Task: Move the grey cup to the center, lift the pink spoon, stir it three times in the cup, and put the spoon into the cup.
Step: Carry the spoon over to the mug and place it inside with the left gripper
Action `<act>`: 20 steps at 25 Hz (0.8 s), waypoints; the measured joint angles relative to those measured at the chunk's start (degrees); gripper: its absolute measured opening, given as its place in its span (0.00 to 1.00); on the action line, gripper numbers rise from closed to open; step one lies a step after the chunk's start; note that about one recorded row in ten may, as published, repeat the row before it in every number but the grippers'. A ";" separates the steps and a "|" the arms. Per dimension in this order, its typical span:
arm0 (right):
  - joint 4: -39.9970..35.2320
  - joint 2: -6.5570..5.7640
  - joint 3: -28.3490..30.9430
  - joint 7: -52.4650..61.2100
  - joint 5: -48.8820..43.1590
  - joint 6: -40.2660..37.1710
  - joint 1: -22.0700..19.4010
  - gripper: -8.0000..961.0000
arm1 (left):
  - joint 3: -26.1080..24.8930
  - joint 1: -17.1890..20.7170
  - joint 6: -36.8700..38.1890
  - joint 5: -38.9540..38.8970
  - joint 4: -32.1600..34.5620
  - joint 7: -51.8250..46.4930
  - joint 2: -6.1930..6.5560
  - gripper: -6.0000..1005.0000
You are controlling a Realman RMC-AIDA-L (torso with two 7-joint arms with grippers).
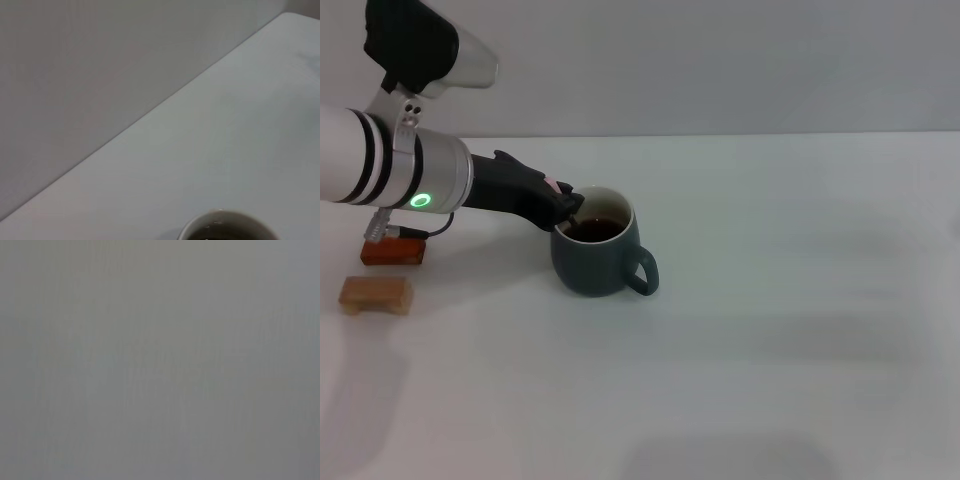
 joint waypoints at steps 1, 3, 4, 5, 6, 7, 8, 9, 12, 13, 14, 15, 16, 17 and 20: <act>0.00 0.00 0.00 0.00 0.00 0.00 0.02 0.01 | 0.00 0.00 0.00 0.00 0.00 0.00 0.00 0.16; 0.00 0.00 0.00 -0.02 0.00 0.01 0.07 0.01 | -0.51 0.19 0.09 -0.10 0.07 -0.38 -0.01 0.16; 0.00 0.00 0.00 -0.02 0.00 0.01 0.15 0.01 | -0.72 0.19 0.10 -0.03 0.15 -0.61 0.00 0.16; 0.00 0.00 0.00 -0.02 0.00 0.01 0.17 0.01 | -0.72 0.19 0.10 -0.03 0.15 -0.61 0.00 0.16; 0.00 0.00 0.00 -0.02 0.00 0.01 0.17 0.01 | -0.72 0.19 0.10 -0.03 0.15 -0.61 0.00 0.17; 0.00 0.00 0.00 -0.02 0.00 0.02 0.20 0.01 | -1.29 0.19 0.15 0.15 0.27 -1.29 0.05 0.17; 0.01 0.00 0.00 -0.02 0.00 0.03 0.21 0.01 | -1.44 0.20 0.17 0.14 0.27 -1.51 0.09 0.17; 0.02 0.00 0.00 -0.02 0.00 0.04 0.26 0.01 | -1.53 0.29 0.21 0.14 0.22 -1.63 0.13 0.17; 0.07 0.00 0.00 -0.03 0.00 0.05 0.28 0.01 | -1.64 0.37 0.21 0.21 0.16 -1.66 0.17 0.17; 0.10 0.00 0.00 -0.04 0.00 0.06 0.28 0.01 | -1.66 0.38 0.19 0.24 0.16 -1.66 0.17 0.18; 0.18 0.00 0.00 -0.06 0.00 0.09 0.25 0.01 | -1.66 0.38 0.19 0.24 0.16 -1.66 0.17 0.19; 0.18 0.00 0.00 -0.06 0.00 0.09 0.25 0.01 | -1.66 0.41 0.17 0.26 0.14 -1.67 0.17 0.20; 0.20 0.00 0.00 -0.06 0.00 0.11 0.23 0.01 | -1.69 0.56 0.20 0.25 -0.12 -1.69 0.15 0.20; 0.21 0.00 0.00 -0.07 0.00 0.13 0.23 0.01 | -1.77 0.74 0.27 0.18 -0.45 -1.71 0.15 0.20; 0.13 -0.08 0.04 -0.08 0.00 0.18 0.31 0.01 | -3.03 1.84 1.68 -0.20 -2.86 -1.56 0.05 0.20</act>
